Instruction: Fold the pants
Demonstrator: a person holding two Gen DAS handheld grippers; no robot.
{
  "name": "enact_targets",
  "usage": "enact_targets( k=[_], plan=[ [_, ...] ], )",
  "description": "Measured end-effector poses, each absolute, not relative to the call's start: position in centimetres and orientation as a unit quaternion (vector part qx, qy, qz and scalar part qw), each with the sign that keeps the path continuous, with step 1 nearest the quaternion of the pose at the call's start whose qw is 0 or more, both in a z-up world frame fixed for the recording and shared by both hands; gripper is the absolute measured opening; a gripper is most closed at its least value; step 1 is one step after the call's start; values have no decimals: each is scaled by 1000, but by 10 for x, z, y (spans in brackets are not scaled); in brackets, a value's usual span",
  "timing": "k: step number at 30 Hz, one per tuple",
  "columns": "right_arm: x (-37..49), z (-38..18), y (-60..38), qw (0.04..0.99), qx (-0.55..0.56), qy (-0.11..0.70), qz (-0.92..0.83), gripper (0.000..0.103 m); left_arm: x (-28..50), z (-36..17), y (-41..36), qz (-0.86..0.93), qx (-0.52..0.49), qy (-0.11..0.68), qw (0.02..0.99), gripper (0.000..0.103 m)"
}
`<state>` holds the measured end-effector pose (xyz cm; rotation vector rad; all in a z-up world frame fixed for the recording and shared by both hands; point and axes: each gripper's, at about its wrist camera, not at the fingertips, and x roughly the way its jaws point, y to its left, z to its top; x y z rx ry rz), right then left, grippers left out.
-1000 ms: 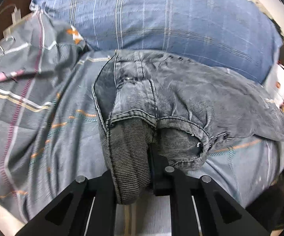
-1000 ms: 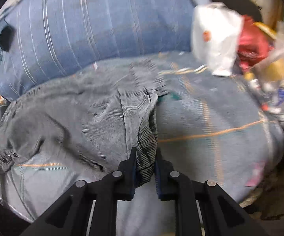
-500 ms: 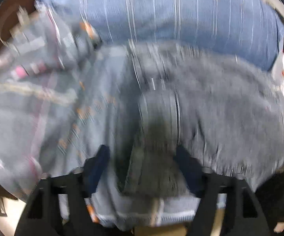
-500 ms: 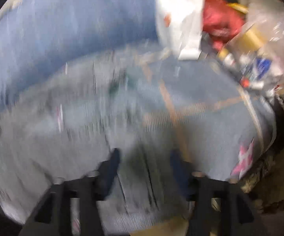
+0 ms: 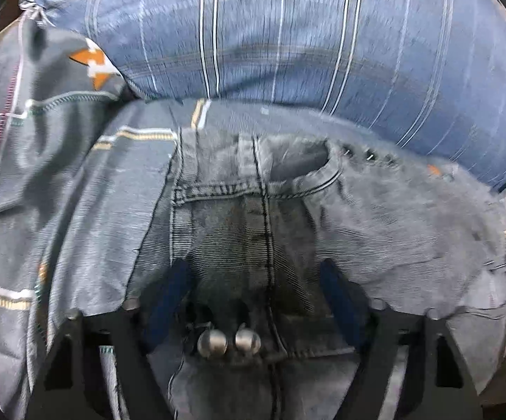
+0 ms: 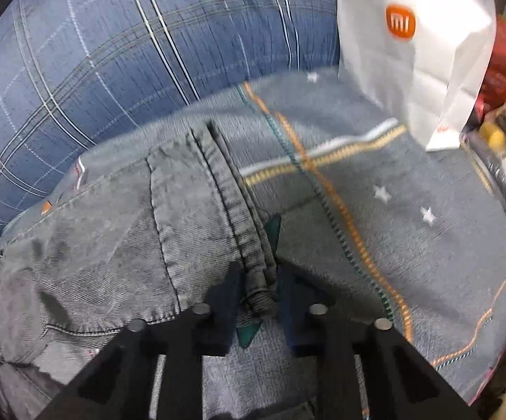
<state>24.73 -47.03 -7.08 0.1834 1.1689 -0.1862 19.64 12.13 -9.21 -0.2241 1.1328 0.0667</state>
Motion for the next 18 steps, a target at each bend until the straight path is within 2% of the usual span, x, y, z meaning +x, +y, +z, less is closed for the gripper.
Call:
enact_targets(
  k=[1, 4, 7, 9, 12, 14, 16, 18],
  plan=[
    [245, -69, -468, 828, 77, 549, -86, 13, 200, -97, 120, 38, -96, 545, 832, 47],
    [229, -48, -459, 842, 39, 531, -89, 11, 203, -98, 118, 35, -82, 544, 834, 31],
    [210, -25, -457, 854, 22, 513, -87, 11, 199, -92, 113, 24, -60, 533, 843, 28],
    [203, -36, -453, 844, -5, 530, -84, 11, 199, -94, 112, 20, -47, 536, 843, 32],
    [210, -63, -455, 822, -22, 564, -76, 18, 205, -94, 124, 12, -77, 544, 835, 42],
    [215, -58, -459, 829, -18, 554, -80, 25, 211, -83, 138, 11, -106, 533, 839, 55],
    [222, -44, -465, 840, -3, 536, -83, 42, 220, -68, 150, 31, -106, 507, 855, 65],
    [238, -27, -474, 856, 24, 509, -89, 58, 234, -58, 158, 49, -98, 488, 866, 65]
  ],
)
